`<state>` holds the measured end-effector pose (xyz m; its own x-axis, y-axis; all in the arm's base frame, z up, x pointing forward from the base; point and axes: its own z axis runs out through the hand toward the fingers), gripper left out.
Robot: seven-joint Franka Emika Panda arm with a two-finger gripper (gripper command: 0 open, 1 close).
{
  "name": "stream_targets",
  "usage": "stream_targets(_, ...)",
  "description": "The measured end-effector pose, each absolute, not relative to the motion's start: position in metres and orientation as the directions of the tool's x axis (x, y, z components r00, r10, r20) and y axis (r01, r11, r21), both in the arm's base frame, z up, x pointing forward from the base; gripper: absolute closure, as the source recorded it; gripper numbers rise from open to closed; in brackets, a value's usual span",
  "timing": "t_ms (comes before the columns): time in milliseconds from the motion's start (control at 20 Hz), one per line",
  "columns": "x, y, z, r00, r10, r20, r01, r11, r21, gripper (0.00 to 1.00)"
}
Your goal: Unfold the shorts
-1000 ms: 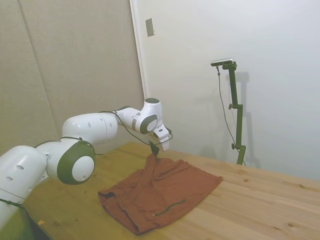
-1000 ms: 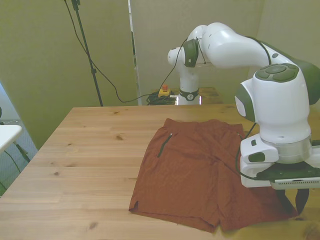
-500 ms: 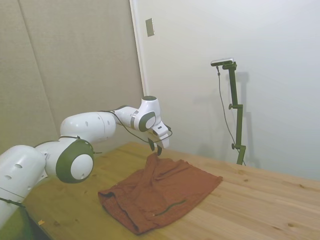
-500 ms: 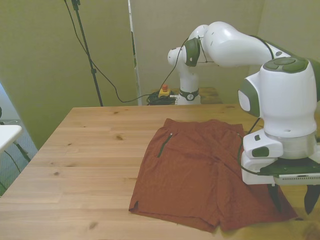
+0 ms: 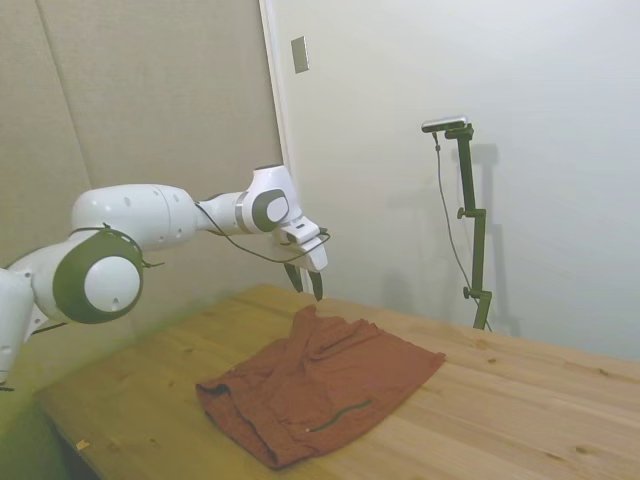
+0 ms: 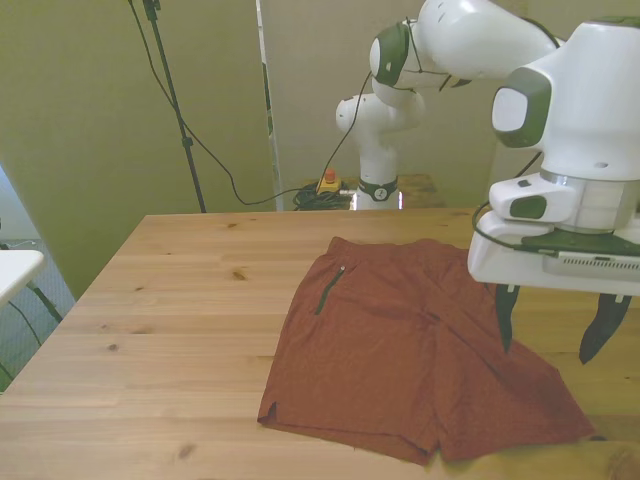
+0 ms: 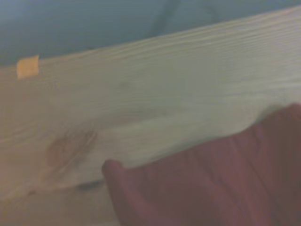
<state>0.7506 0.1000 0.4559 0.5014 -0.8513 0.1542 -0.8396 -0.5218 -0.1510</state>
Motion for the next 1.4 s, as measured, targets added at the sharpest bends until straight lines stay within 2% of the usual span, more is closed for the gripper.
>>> stream_targets(450, 0.674, 0.138, 0.470, 0.560, -0.819, 0.129, -0.805, -0.574, -0.151, 0.00)
stream_targets(950, 0.549, 0.078, 0.490, 0.513, -0.854, 0.091, -0.845, -0.520, -0.123, 0.00)
stream_targets(1150, 0.486, 0.047, 0.478, 0.514, -0.854, 0.080, -0.850, -0.520, -0.086, 0.00)
stream_targets(1400, 0.397, 0.024, 0.450, 0.596, -0.802, 0.032, -0.800, -0.597, -0.062, 0.00)
